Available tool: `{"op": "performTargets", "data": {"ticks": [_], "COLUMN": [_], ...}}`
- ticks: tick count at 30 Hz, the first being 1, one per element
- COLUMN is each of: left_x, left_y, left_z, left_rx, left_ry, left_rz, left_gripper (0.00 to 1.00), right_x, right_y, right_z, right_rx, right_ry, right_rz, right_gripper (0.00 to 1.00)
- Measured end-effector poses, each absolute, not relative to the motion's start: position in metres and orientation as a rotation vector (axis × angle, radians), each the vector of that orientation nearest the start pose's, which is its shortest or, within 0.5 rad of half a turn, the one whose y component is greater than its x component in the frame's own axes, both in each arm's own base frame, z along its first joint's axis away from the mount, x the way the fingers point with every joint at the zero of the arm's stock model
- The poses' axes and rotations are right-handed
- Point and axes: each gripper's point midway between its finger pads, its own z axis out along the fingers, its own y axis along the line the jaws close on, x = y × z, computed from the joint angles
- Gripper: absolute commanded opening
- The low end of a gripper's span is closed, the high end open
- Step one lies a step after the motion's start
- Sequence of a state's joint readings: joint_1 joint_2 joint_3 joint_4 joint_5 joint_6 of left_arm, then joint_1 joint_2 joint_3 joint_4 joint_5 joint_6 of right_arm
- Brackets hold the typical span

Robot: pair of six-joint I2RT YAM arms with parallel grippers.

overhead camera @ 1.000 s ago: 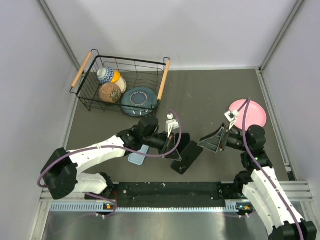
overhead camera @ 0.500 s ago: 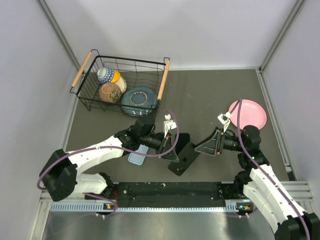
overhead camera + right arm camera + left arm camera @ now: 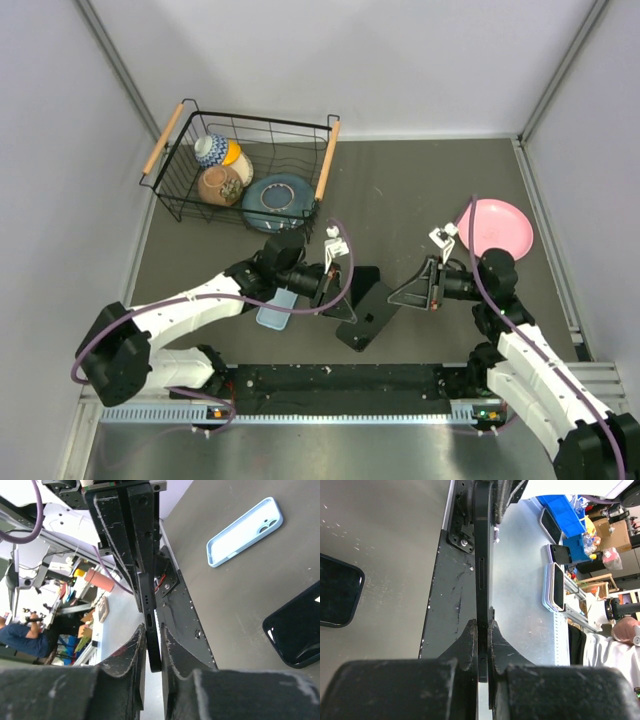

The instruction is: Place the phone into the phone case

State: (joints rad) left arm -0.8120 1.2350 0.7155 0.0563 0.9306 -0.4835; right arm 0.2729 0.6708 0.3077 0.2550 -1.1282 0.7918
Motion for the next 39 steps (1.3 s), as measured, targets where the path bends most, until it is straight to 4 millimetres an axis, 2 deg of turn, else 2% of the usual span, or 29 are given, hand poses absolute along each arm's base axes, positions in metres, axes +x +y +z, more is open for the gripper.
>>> {"op": "performTargets", "data": {"ticks": [2,3,4,7,8,12,15,18,23,27,30,33,39], "left_x": [0.099,0.100,0.101,0.112,0.119,0.150,0.173,0.209,0.242,0.252,0.254,0.251,0.243], "left_y": [-0.325,-0.324,-0.324,-0.321,-0.319,-0.302,-0.284,-0.251,-0.190,-0.145,-0.122,-0.113,-0.110], "left_z": [0.189,0.190,0.190,0.192,0.193,0.202,0.203,0.185,0.151,0.124,0.104,0.081,0.038], "left_rx": [1.021,1.015,1.010,0.956,0.923,0.759,0.614,0.347,0.032,-0.155,-0.230,-0.256,-0.251], "left_ry": [2.053,2.056,2.055,2.058,2.060,2.062,2.089,2.205,2.320,2.369,2.401,2.465,2.621], "left_rz": [-1.700,-1.704,-1.702,-1.664,-1.642,-1.539,-1.417,-1.128,-0.720,-0.492,-0.388,-0.313,-0.221], "left_gripper": [0.07,0.26,0.35,0.57,0.59,0.60,0.54,0.55,0.54,0.58,0.57,0.56,0.55], "right_x": [0.128,0.127,0.127,0.128,0.129,0.136,0.141,0.146,0.146,0.142,0.144,0.146,0.145], "right_y": [0.214,0.214,0.215,0.215,0.215,0.213,0.213,0.212,0.215,0.217,0.215,0.214,0.212], "right_z": [0.207,0.208,0.209,0.208,0.206,0.204,0.209,0.219,0.226,0.234,0.244,0.249,0.250], "right_rx": [-0.510,-0.523,-0.530,-0.523,-0.511,-0.482,-0.483,-0.496,-0.552,-0.594,-0.587,-0.580,-0.568], "right_ry": [1.859,1.848,1.841,1.846,1.859,1.904,1.910,1.900,1.858,1.806,1.759,1.736,1.735], "right_rz": [1.691,1.692,1.690,1.683,1.674,1.617,1.556,1.490,1.394,1.338,1.310,1.294,1.279], "right_gripper": [0.00,0.00,0.00,0.00,0.00,0.00,0.00,0.00,0.00,0.00,0.00,0.00,0.00]}}
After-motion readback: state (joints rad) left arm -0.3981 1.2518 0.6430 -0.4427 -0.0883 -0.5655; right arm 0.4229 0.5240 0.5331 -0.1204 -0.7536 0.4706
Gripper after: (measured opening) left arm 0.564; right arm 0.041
